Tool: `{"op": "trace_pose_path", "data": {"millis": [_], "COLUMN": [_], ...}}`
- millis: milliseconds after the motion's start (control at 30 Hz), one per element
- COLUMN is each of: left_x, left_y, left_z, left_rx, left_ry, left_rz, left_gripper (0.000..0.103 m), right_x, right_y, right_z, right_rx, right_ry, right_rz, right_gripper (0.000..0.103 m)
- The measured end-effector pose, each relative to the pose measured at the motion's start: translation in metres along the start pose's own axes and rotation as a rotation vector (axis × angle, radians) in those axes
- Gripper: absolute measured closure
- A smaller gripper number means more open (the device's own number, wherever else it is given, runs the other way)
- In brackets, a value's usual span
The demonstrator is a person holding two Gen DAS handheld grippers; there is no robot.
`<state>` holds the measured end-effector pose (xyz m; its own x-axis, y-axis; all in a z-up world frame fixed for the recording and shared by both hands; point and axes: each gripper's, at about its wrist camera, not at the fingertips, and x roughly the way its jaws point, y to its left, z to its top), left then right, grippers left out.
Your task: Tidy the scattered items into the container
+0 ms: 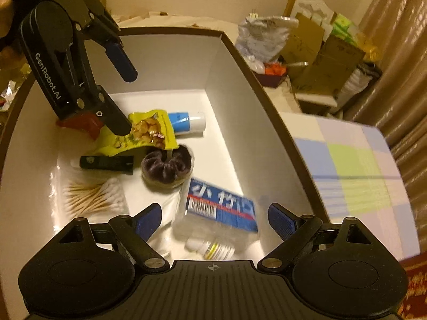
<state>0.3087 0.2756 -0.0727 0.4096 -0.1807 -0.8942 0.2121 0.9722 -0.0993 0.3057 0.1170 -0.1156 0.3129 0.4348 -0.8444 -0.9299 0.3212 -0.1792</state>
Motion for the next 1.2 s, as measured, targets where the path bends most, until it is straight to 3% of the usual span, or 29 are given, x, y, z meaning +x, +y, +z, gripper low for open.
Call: {"op": "trace_pose_path", "data": {"millis": [400,1200], "left_x": [0.001,-0.036], "left_y": [-0.009,-0.038], "left_z": [-0.002,-0.012], "left_rx": [-0.006,0.008], "left_ry": [0.022,-0.059], "left_rz": [0.040,0.085], "left_gripper": [0.019,0.011], "right_x": [-0.026,-0.096], "right_y": [0.003,0.035], "right_z": [-0.013,-0.027], "right_rx": [0.139,0.388], "right_ry": [0.047,-0.038], "right_rz": [0.007,-0.075], "right_gripper": [0.011,0.011]}}
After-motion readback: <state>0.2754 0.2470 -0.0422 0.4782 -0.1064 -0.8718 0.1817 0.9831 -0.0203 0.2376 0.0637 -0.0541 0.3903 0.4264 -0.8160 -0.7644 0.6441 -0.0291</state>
